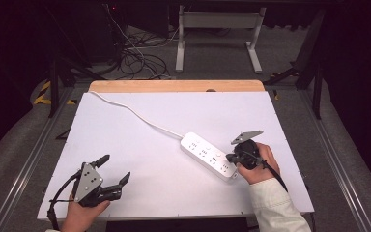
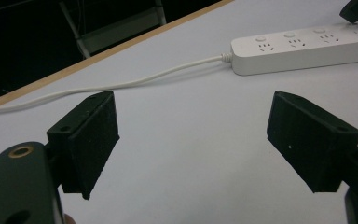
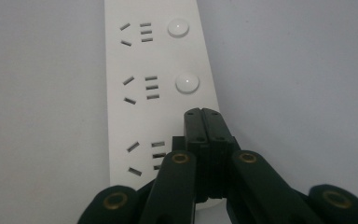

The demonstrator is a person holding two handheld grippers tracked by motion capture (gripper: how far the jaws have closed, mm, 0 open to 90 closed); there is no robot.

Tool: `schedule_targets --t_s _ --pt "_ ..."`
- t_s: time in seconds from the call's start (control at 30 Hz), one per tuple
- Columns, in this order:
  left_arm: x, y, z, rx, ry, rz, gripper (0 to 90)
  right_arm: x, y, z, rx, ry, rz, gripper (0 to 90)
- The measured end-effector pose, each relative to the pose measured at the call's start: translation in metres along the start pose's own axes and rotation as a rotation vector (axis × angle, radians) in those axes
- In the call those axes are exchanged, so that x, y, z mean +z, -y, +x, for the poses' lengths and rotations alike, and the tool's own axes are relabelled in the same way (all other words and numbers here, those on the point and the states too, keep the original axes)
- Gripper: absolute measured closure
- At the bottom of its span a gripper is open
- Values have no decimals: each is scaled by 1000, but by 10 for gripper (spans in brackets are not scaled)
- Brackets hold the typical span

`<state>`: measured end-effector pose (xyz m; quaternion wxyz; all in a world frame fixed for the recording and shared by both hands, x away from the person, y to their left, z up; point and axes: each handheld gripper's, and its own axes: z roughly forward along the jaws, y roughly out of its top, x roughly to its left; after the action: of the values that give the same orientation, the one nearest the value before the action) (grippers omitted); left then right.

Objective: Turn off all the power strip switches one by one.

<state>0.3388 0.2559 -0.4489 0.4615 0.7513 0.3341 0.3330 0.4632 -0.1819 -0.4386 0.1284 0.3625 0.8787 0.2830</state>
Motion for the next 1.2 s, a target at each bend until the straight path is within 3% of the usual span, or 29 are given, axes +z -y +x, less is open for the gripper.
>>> schedule_targets --t_s 0.47,1.2 --pt "0 0 -1 1 -1 -1 173 4 0 3 -12 14 29 900" --pt "0 0 -2 15 -5 4 174 5 5 0 31 1 -1 900"
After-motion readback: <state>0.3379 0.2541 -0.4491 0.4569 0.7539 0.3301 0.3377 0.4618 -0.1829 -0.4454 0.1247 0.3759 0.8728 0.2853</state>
